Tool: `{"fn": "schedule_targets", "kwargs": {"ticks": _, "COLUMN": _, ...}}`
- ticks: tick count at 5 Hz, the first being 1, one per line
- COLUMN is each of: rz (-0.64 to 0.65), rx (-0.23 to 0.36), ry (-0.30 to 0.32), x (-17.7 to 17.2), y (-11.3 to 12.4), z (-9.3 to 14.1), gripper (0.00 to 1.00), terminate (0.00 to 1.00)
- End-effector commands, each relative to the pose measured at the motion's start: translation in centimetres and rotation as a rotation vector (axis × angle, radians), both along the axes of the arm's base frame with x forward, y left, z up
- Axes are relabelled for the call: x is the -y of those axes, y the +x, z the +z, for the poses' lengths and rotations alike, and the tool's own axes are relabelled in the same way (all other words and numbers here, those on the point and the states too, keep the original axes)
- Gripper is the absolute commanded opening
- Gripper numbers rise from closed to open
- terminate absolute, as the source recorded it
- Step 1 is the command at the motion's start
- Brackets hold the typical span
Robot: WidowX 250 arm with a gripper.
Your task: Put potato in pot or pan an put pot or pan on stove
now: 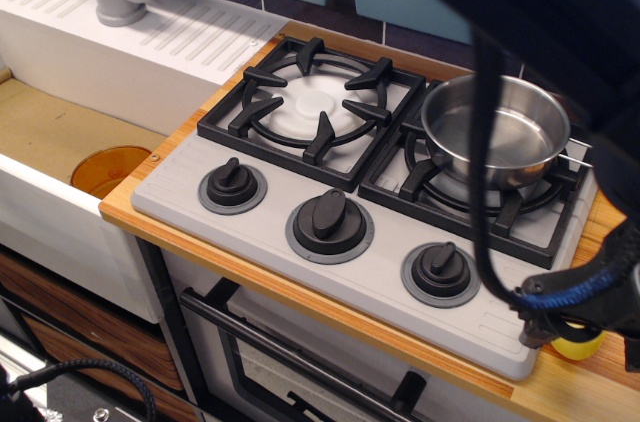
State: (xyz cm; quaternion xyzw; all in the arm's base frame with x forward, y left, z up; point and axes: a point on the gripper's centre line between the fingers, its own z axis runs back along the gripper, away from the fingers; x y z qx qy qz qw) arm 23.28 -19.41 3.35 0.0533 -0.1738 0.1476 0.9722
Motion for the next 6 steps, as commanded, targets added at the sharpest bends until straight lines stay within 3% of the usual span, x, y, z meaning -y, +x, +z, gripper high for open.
{"fn": "schedule_targets", "kwargs": {"ticks": 1, "rz": -0.008, "rx": 0.076, "ry": -0.035, "x": 1.3, "y": 1.5, "z": 0.0, "gripper": 1.0, "terminate": 0.0}}
{"fn": "schedule_targets", "kwargs": {"ticks": 6, "rz": -0.014, "rx": 0.141, "ry": -0.021, "x": 1.0, "y": 3.8, "z": -2.3, "gripper": 1.0, "terminate": 0.0}}
